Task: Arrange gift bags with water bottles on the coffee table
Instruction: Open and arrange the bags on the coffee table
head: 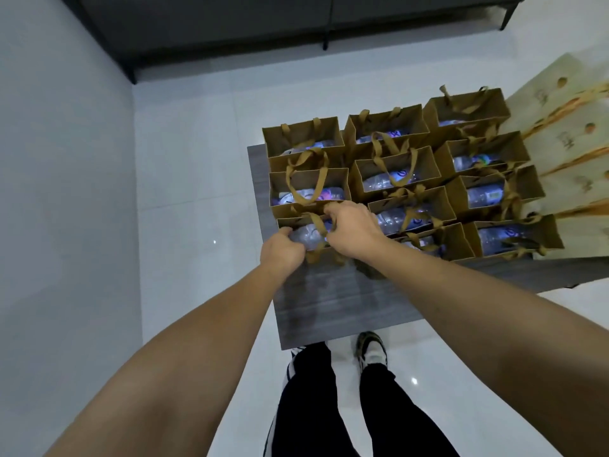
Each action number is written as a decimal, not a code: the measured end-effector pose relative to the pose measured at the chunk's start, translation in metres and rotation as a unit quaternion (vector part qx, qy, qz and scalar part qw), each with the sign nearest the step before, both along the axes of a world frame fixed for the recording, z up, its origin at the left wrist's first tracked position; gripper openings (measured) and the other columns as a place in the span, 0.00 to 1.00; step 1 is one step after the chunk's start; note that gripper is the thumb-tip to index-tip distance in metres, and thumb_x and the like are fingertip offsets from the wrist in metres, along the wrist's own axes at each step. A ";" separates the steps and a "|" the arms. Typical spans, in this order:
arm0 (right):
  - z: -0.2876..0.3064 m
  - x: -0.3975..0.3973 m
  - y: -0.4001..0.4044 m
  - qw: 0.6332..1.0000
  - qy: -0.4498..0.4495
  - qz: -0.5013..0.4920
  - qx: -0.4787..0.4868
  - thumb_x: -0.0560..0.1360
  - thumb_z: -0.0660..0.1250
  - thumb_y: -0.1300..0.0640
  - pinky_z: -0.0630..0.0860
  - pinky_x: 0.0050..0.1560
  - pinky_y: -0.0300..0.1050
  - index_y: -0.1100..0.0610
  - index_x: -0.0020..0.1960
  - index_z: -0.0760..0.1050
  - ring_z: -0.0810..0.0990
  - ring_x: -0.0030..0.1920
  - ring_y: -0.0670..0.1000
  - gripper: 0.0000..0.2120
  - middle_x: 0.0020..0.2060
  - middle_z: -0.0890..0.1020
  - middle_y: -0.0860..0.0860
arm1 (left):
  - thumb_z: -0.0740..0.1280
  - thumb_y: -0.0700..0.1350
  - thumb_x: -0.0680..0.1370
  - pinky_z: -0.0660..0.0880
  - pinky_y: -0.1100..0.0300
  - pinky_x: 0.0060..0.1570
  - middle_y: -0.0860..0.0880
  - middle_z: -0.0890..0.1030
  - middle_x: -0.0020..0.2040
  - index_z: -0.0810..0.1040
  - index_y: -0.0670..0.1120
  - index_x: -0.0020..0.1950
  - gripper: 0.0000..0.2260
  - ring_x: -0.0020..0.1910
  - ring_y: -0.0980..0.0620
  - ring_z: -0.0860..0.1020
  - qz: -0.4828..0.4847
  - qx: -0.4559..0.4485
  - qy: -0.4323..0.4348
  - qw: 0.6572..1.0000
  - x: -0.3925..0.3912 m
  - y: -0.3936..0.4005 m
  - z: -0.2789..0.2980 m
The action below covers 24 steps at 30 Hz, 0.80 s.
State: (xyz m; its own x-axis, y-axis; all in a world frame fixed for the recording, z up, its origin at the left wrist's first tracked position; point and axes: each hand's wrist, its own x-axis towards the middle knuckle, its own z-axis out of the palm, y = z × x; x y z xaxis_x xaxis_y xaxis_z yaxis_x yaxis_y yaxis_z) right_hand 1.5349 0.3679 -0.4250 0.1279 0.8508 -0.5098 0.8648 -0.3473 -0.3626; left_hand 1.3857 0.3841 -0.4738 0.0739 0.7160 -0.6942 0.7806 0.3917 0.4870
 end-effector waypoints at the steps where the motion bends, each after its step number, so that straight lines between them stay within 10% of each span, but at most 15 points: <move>1: 0.004 0.005 -0.001 1.000 -0.006 -0.009 -0.002 0.74 0.69 0.56 0.73 0.62 0.57 0.50 0.67 0.75 0.74 0.63 0.59 0.21 0.61 0.77 0.53 | 0.65 0.44 0.81 0.77 0.50 0.61 0.47 0.80 0.63 0.75 0.50 0.70 0.17 0.59 0.43 0.78 -0.008 0.013 -0.001 1.000 0.003 0.005 0.006; 12: 0.077 0.125 -0.078 0.979 -0.049 -0.195 0.026 0.76 0.68 0.48 0.69 0.65 0.59 0.47 0.74 0.68 0.70 0.68 0.61 0.27 0.66 0.74 0.56 | 0.66 0.47 0.78 0.73 0.51 0.61 0.45 0.75 0.68 0.71 0.50 0.74 0.24 0.67 0.42 0.73 -0.283 0.187 0.006 0.941 0.154 0.012 0.103; 24: 0.165 0.332 -0.362 0.871 -0.081 -0.469 0.122 0.73 0.68 0.50 0.76 0.58 0.56 0.48 0.73 0.69 0.76 0.63 0.63 0.28 0.61 0.78 0.56 | 0.63 0.47 0.79 0.70 0.50 0.65 0.40 0.73 0.70 0.69 0.45 0.74 0.23 0.68 0.40 0.72 -0.606 0.308 -0.088 0.728 0.437 -0.219 0.221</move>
